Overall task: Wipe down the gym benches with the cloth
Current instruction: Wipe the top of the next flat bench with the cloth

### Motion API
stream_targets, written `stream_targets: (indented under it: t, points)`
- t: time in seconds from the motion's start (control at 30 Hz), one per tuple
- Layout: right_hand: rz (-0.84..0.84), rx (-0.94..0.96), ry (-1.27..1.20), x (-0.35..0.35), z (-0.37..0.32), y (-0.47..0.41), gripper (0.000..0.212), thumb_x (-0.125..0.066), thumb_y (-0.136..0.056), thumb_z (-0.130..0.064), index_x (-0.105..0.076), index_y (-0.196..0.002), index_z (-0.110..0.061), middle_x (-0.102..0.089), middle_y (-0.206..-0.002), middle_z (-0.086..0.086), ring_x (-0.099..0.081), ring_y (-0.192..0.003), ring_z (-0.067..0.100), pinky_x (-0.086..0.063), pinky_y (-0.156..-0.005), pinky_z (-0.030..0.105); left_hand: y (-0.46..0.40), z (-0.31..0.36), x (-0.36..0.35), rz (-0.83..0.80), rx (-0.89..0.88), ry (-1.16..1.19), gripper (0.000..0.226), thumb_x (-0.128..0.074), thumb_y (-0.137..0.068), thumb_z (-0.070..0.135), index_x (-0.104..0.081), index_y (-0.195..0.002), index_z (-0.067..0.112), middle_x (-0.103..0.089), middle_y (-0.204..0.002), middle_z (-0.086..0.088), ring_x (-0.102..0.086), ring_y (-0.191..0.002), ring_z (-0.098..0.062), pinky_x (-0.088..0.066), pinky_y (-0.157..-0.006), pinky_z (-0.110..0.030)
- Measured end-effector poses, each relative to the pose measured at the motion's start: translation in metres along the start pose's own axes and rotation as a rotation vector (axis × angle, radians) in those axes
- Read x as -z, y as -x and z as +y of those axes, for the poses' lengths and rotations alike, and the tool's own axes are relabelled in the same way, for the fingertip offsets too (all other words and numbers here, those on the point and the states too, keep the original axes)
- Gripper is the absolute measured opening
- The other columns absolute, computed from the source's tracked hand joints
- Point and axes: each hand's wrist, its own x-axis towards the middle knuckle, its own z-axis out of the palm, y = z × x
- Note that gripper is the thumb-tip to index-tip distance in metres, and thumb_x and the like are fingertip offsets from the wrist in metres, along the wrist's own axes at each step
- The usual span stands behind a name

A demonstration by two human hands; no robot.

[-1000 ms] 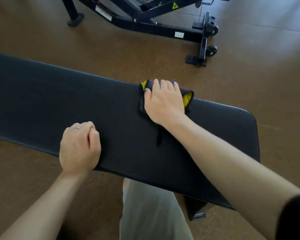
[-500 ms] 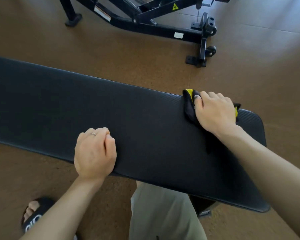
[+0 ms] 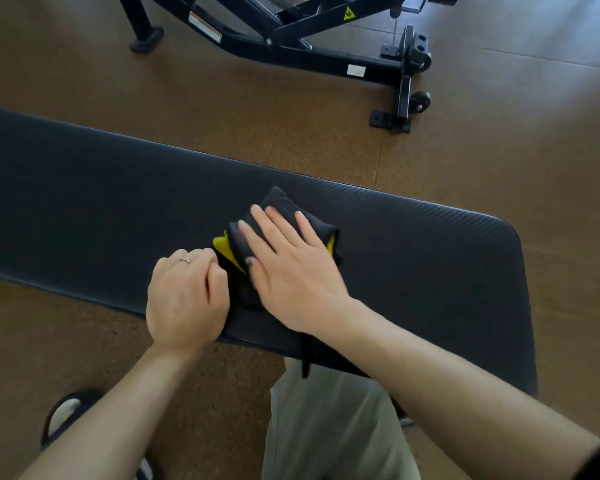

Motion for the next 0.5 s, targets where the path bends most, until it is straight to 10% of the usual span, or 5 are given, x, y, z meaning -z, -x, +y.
stream_targets:
  t: [0.3, 0.5]
  points:
    - [0.067, -0.573, 0.114, 0.018, 0.103, -0.013, 0.060, -0.020, -0.105, -0.036, -0.035, -0.159, -0.015, -0.034, -0.164, 0.015, -0.028, -0.152, 0.034, -0.015, -0.125, 0.051, 0.000, 0.006, 0.001, 0.039, 0.073, 0.005, 0.027, -0.033, -0.086, 0.012, -0.038, -0.059, 0.009, -0.034, -0.054, 0.002, -0.035, -0.054, -0.025, -0.038, -0.053, -0.041]
    - [0.033, -0.160, -0.026, 0.005, 0.005, 0.026, 0.056, -0.025, -0.107, -0.036, -0.037, -0.159, -0.018, -0.029, -0.168, 0.009, -0.020, -0.157, 0.027, -0.015, -0.127, 0.050, 0.001, 0.006, 0.000, 0.012, 0.059, -0.029, 0.028, -0.033, -0.087, 0.013, -0.039, -0.061, 0.010, -0.035, -0.055, 0.004, -0.038, -0.056, -0.025, -0.039, -0.059, -0.043]
